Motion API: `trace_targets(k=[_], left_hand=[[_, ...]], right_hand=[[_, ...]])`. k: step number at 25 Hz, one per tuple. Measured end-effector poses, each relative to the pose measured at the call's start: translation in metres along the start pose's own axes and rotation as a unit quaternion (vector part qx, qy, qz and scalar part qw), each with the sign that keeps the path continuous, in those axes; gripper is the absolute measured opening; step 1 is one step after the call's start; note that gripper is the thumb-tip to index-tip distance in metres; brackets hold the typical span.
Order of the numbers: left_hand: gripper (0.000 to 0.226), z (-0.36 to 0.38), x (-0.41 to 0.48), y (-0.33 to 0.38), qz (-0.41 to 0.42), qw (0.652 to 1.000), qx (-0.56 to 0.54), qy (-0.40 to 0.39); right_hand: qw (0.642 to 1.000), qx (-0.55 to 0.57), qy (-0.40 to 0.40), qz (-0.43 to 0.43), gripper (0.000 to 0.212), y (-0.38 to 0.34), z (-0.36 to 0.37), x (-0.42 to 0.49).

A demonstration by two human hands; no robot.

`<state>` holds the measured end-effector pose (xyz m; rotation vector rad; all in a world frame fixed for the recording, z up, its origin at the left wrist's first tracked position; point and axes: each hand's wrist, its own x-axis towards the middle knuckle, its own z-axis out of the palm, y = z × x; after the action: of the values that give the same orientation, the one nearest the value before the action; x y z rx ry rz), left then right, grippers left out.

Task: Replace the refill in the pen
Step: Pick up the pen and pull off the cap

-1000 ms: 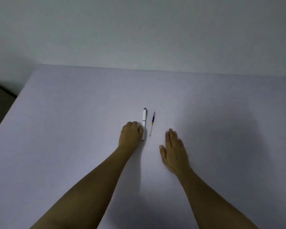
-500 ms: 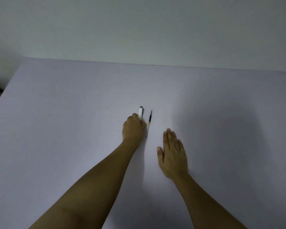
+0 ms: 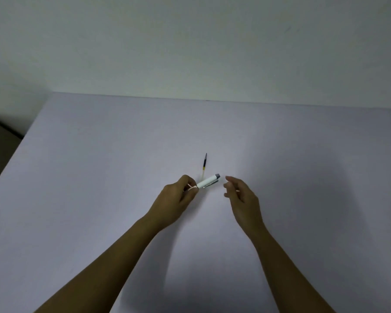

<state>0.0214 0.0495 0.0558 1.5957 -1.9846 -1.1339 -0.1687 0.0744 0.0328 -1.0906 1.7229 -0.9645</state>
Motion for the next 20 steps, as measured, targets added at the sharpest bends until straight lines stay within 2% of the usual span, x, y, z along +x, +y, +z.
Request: trace_targets(k=[2,6,9,12,15,18,20], left_hand=[[0.010,0.001,-0.013,0.001,0.038,0.998,0.038,0.033],[0.029,0.009,-0.024,0.001,0.112,0.979,0.117,0.122],[0.035,0.014,-0.023,0.000,0.135,0.965,0.166,0.153],[0.035,0.021,-0.024,-0.001,0.130,0.959,0.185,0.171],[0.039,0.026,-0.024,-0.004,0.094,0.966,0.160,0.178],[0.043,0.031,-0.028,-0.019,0.063,0.977,0.114,0.168],[0.038,0.033,-0.033,-0.030,0.054,0.978,0.072,0.186]], right_hand=[[0.999,0.021,-0.029,0.003,0.023,-0.012,-0.004,-0.007],[0.998,0.054,-0.034,-0.008,0.011,-0.021,-0.006,-0.015],[0.995,0.091,-0.033,-0.009,0.007,-0.019,-0.007,-0.017],[0.991,0.128,-0.028,0.005,0.006,-0.016,-0.006,-0.017],[0.990,0.134,-0.018,0.025,0.006,-0.009,-0.005,-0.012],[0.981,0.182,0.031,0.065,0.008,0.004,-0.012,0.004],[0.987,0.128,0.044,0.082,0.006,0.015,-0.016,0.020]])
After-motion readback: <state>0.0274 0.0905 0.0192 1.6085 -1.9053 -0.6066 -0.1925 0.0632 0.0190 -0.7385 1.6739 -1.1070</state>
